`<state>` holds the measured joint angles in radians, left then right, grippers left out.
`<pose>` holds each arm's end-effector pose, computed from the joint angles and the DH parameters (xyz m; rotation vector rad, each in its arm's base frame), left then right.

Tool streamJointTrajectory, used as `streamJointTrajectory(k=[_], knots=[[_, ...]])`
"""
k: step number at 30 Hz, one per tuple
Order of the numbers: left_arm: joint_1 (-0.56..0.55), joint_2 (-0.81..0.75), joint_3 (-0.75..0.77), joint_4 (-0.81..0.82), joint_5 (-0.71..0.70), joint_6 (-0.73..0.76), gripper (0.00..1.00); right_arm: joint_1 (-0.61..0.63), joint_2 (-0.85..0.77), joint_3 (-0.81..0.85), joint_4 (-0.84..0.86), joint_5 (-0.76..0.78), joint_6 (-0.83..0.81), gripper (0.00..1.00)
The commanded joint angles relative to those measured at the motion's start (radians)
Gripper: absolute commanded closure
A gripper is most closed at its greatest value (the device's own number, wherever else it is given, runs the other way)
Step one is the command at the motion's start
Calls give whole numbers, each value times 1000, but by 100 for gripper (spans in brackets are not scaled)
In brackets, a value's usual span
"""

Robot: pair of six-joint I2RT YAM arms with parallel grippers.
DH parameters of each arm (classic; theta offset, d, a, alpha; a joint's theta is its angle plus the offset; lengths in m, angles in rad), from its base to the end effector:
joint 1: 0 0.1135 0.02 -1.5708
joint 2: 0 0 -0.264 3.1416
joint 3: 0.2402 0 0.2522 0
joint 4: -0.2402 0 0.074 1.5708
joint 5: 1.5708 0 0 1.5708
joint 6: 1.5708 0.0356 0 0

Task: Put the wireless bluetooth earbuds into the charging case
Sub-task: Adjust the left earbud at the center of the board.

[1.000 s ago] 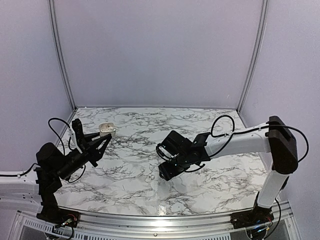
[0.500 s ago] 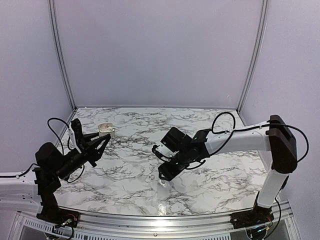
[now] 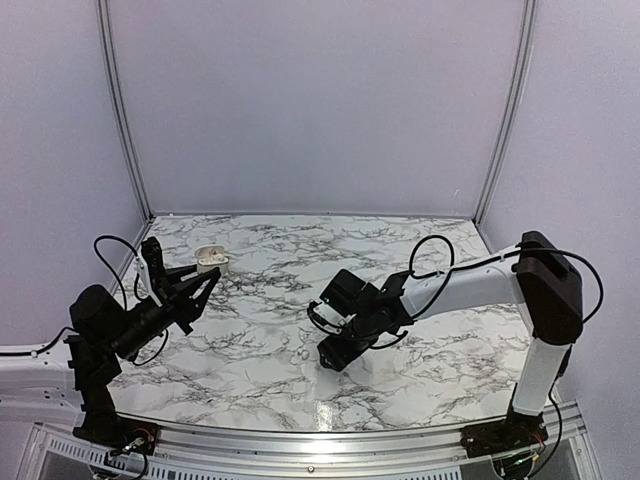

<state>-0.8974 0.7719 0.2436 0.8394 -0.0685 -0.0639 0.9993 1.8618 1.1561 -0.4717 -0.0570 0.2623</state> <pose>0.1122 -0.1368 0.2595 0.4698 1.2121 -0.7842 0.1947 0.3065 0.1520 -1.0345 2.6344 0.3978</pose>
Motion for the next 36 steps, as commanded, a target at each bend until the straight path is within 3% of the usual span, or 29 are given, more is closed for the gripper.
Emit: streamJointTrajectory(k=[1, 13, 21, 30, 36], knots=[[6, 1, 3, 9, 3, 1, 100, -7, -3, -21, -19, 119, 29, 34], [6, -5, -2, 7, -9, 10, 100, -53, -6, 11, -43, 252, 7, 37], [11, -24, -3, 3, -10, 11, 100, -116, -69, -30, -31, 198, -17, 39], [15, -33, -10, 0, -10, 10, 100, -173, -86, -64, 1, 170, -19, 49], [17, -42, -13, -2, -13, 11, 100, -171, -131, -55, 40, 52, 18, 55]])
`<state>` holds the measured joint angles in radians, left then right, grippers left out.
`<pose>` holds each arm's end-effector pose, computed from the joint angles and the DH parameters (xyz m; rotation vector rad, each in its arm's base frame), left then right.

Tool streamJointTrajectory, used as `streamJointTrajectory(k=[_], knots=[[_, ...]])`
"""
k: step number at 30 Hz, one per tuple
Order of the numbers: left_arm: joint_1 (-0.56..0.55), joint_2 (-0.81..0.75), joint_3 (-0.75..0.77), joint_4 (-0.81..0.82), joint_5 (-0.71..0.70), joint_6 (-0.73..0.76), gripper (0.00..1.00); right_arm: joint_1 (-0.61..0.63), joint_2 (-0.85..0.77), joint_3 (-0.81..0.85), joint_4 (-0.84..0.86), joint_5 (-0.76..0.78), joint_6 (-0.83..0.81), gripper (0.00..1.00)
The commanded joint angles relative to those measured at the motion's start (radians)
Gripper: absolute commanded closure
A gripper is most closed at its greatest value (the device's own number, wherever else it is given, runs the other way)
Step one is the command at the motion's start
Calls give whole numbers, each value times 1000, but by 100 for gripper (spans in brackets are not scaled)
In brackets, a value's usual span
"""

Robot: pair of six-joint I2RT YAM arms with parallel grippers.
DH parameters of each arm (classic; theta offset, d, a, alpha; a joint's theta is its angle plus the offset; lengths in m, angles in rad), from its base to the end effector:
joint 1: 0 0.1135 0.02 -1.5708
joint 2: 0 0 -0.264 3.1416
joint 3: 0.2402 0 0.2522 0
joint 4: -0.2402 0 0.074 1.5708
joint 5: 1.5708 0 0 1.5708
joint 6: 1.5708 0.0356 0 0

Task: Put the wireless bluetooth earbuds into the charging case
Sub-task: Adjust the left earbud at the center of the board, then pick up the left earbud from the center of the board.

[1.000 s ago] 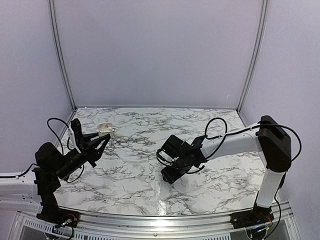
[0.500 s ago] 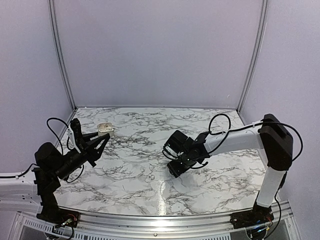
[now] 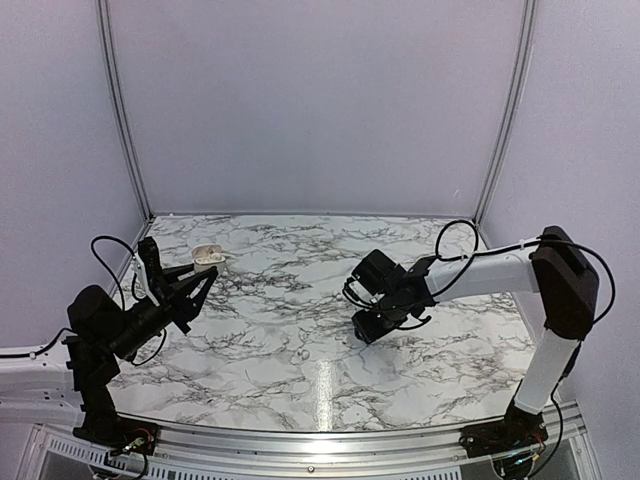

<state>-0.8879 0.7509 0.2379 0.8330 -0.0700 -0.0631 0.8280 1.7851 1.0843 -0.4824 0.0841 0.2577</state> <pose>0.1116 -0.1333 0.2601 0.4592 1.2055 -0.7767 0.2345 0.2509 0.1580 -0.7549 2.6562 0.1805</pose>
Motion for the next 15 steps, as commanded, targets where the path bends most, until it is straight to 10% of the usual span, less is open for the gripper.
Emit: streamJointTrajectory(k=[1, 15], knots=[[9, -23, -9, 5, -12, 8, 100, 2, -54, 23, 55, -108, 28, 54], [10, -18, -6, 5, -4, 10, 100, 61, 120, 220, -32, 92, -24, 50]])
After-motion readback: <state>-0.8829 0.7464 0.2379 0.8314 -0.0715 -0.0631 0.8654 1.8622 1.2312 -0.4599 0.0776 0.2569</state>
